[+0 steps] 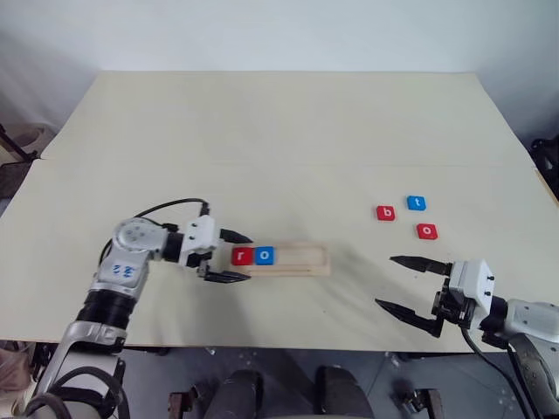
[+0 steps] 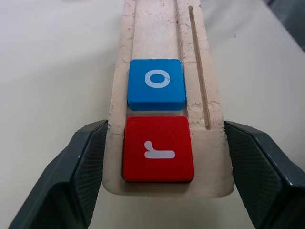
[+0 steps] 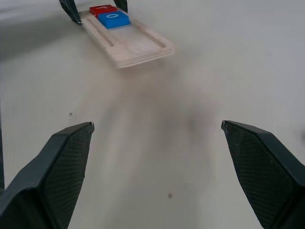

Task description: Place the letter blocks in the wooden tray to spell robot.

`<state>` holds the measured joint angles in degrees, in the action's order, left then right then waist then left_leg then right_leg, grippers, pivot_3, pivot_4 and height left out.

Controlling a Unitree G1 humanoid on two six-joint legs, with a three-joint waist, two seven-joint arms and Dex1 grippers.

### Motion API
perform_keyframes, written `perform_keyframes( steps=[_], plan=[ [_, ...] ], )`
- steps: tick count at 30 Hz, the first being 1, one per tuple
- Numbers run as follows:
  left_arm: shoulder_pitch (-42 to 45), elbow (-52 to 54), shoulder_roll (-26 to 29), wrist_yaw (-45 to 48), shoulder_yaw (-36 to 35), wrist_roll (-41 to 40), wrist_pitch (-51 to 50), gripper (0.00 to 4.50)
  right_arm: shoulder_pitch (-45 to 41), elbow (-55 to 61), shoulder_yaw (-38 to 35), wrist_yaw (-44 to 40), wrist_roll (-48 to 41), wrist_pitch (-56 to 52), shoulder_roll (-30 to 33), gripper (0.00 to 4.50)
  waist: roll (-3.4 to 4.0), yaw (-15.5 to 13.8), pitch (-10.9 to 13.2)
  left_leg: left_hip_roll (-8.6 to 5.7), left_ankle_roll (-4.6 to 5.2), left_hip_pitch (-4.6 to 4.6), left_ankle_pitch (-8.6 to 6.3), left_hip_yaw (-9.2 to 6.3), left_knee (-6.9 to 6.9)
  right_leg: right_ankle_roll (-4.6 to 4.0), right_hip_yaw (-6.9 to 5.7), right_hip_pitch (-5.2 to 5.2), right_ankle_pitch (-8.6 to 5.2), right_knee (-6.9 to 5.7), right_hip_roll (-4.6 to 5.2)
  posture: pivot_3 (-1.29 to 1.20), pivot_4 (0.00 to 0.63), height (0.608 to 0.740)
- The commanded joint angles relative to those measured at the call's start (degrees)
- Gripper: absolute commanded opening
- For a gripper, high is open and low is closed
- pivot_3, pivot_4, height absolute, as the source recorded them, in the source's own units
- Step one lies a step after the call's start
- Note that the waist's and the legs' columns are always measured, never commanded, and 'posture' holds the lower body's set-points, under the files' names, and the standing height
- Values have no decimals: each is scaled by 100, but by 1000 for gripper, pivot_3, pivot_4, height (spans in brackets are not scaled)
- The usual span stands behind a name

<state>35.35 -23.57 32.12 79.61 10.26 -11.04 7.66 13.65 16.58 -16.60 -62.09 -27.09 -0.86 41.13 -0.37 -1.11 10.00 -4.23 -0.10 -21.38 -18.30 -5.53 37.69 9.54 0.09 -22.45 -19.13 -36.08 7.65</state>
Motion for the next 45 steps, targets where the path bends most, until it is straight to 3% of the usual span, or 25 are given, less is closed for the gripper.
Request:
perform_keyframes(
  steps=[1,13,28,31,39,45],
  plan=[
    [233,-230,-96,56,149,172,96,3404,307,372,-329,138,-96,116,-61,4500,0,5,0,-1,0,0,0,2,-1,0,0,0,0,-1,-2,0,150,740],
    [627,-649,-831,-621,525,768,-305,3404,882,715,-492,484,-105,121,-215,4500,-1,-21,1,0,5,-2,-3,1,8,5,3,1,2,5,-2,0,150,740],
    [959,-1355,-983,-775,503,908,41,3404,861,708,-440,565,-72,178,-275,4500,-1,-26,1,-2,6,-1,-3,0,18,7,4,4,4,7,-1,0,150,740],
    [1009,-1477,-1006,-810,454,898,114,4354,876,702,-454,596,-53,186,-305,4500,-1,-26,1,-3,6,-1,-3,0,19,7,4,4,4,7,-1,0,150,740],
    [637,-1036,-629,-500,-555,-130,263,4470,1214,556,-945,884,-66,318,-557,4500,-1,0,0,2,6,-2,-4,0,18,7,5,0,4,2,-2,0,150,740],
    [-98,-460,48,-289,-1309,-676,443,4470,1239,83,-1478,946,-164,427,-619,4500,0,28,0,4,4,-1,-4,-3,15,7,7,-1,4,4,0,0,150,740]
  ],
)
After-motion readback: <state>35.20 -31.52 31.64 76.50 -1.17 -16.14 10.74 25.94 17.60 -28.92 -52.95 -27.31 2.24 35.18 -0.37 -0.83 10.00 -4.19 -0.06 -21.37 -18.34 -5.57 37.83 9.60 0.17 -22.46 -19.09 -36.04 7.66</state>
